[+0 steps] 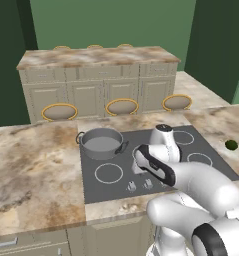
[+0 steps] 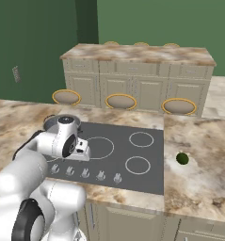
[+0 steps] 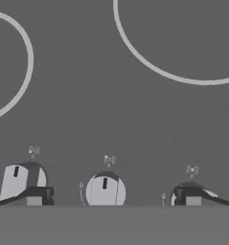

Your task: Turn on the burner for the pot on the stove. Wait thirty seconds for the pot to heat up. Then add the lime to the pot.

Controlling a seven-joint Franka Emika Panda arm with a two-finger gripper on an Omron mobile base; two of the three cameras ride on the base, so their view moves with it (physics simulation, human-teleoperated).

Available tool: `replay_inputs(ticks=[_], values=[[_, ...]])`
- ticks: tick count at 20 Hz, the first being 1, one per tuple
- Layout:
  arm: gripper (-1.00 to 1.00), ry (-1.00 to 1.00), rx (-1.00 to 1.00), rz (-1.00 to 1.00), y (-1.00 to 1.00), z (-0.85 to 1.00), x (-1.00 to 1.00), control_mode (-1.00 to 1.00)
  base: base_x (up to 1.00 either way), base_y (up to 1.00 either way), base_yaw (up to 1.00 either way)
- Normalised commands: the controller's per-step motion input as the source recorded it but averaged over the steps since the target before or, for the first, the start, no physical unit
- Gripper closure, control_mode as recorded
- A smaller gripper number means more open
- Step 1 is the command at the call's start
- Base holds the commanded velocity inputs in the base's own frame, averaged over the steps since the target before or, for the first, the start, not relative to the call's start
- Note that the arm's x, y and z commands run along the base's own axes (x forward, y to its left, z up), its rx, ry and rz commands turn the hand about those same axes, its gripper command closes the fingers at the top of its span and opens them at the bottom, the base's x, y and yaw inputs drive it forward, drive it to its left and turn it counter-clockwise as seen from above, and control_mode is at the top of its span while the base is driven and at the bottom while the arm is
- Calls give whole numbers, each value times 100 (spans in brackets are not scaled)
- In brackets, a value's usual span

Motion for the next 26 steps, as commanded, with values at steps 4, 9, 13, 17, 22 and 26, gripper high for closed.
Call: replay_inputs(ticks=[4, 9, 13, 17, 22, 26], values=[[-100, 0, 0, 0, 5, -25, -12, -100, 0, 0, 0], [-100, 1, 0, 0, 1, -28, -27, -100, 0, 0, 0], [-100, 0, 0, 0, 0, -28, -27, -100, 0, 0, 0], [-100, 2, 0, 0, 0, -33, -20, -100, 0, 0, 0], [-100, 1, 0, 0, 0, -44, -8, -100, 0, 0, 0], [-100, 1, 0, 0, 0, -49, -1, -100, 0, 0, 0]])
